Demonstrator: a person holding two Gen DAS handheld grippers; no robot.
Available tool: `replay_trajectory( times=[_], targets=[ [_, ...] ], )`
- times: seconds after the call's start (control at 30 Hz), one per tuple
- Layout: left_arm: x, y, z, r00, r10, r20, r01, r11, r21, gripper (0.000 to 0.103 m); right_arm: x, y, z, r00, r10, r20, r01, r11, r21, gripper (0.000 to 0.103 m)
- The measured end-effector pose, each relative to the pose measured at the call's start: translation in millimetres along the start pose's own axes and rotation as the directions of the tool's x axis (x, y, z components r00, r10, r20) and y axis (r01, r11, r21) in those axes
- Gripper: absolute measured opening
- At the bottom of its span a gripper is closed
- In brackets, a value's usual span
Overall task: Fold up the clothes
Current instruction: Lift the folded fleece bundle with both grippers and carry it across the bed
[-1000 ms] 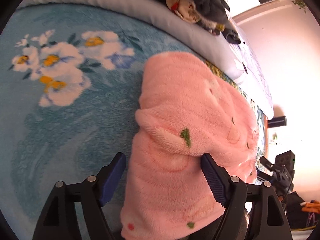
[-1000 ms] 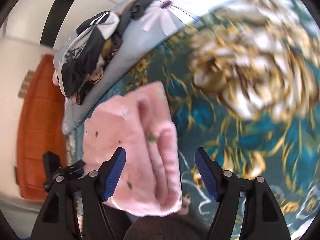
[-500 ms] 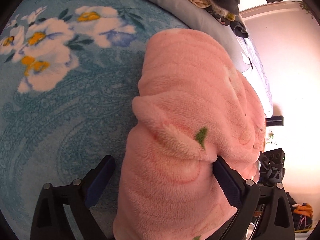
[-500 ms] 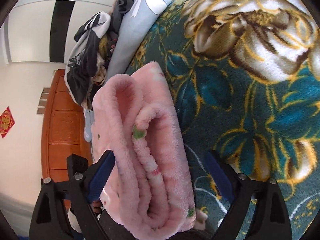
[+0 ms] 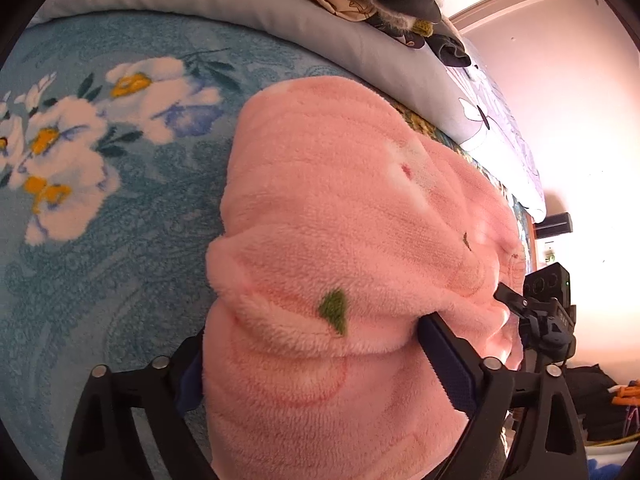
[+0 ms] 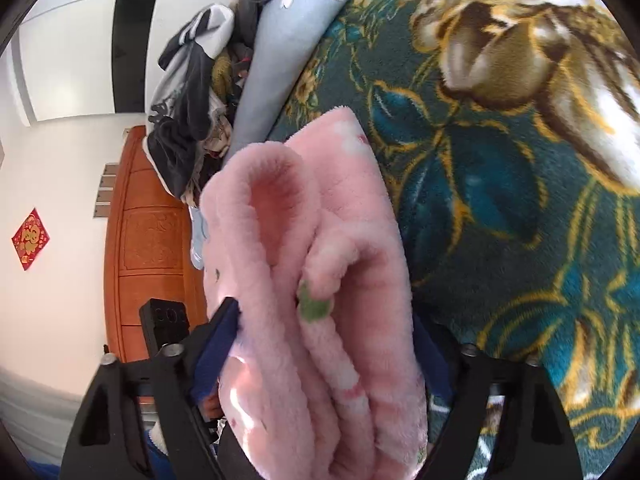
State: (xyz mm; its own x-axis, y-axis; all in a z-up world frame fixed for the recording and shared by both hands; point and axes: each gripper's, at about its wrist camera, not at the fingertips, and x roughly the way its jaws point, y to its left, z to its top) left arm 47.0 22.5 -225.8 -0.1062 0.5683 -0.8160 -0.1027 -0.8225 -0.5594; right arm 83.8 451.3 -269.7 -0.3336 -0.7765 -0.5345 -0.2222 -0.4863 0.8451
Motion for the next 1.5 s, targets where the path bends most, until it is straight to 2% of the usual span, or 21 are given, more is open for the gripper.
replay_trajectory(
  times=[0.1, 0.27, 0.33, 0.4, 0.53, 0.7, 0.9, 1.07, 1.23, 1.37, 1.5],
  targets=[
    [-5, -3, -3, 1.000, 0.020, 0.011, -0.020, 1.000, 0.008, 0.081, 5, 1, 4, 1.000, -0.006, -0.016, 0.006, 1.000, 0.011, 0.065],
    [-18, -16, -6, 0.998, 0.036, 0.045, -0.036, 0.999, 0.011, 0.061, 8, 3, 6, 1.000, -0.009, -0.024, 0.009, 1.000, 0.023, 0.049],
    [-24, -26, -7, 0.998, 0.041, 0.053, -0.043, 0.998, 0.035, 0.057, 4, 5, 7, 1.000, 0.009, -0.022, -0.009, 1.000, 0.026, 0.045],
    [-30, -37, -9, 0.997, 0.037, 0.062, -0.040, 0.997, 0.060, 0.056, -1, 8, 8, 0.999, 0.034, -0.019, -0.033, 0.999, 0.025, 0.042],
    [-38, -64, -8, 0.996, -0.024, 0.082, 0.016, 0.995, 0.096, 0.055, -22, 18, 10, 0.998, 0.068, -0.002, -0.068, 0.998, -0.015, 0.040],
    [-19, -119, 2, 0.992, -0.106, 0.066, 0.094, 0.982, 0.164, 0.055, -76, 22, 23, 0.994, 0.093, 0.062, -0.089, 0.994, -0.066, 0.040],
    [44, -210, 19, 0.979, -0.204, -0.019, 0.203, 0.948, 0.245, 0.055, -170, 18, 65, 0.992, -0.023, 0.125, 0.043, 0.987, -0.155, 0.040],
    [99, -269, 33, 0.969, -0.228, -0.093, 0.246, 0.928, 0.280, 0.055, -257, -8, 106, 0.976, -0.127, 0.178, 0.157, 0.974, -0.165, 0.040],
    [151, -314, 43, 0.959, -0.237, -0.156, 0.274, 0.917, 0.289, 0.055, -291, -22, 153, 0.959, -0.220, 0.181, 0.248, 0.956, -0.154, 0.040],
    [179, -328, 46, 0.950, -0.256, -0.178, 0.297, 0.918, 0.262, 0.055, -307, -37, 186, 0.949, -0.265, 0.171, 0.290, 0.947, -0.141, 0.040],
    [192, -327, 37, 0.955, -0.227, -0.189, 0.270, 0.930, 0.250, 0.055, -320, -52, 218, 0.937, -0.310, 0.162, 0.332, 0.935, -0.129, 0.040]
  ],
)
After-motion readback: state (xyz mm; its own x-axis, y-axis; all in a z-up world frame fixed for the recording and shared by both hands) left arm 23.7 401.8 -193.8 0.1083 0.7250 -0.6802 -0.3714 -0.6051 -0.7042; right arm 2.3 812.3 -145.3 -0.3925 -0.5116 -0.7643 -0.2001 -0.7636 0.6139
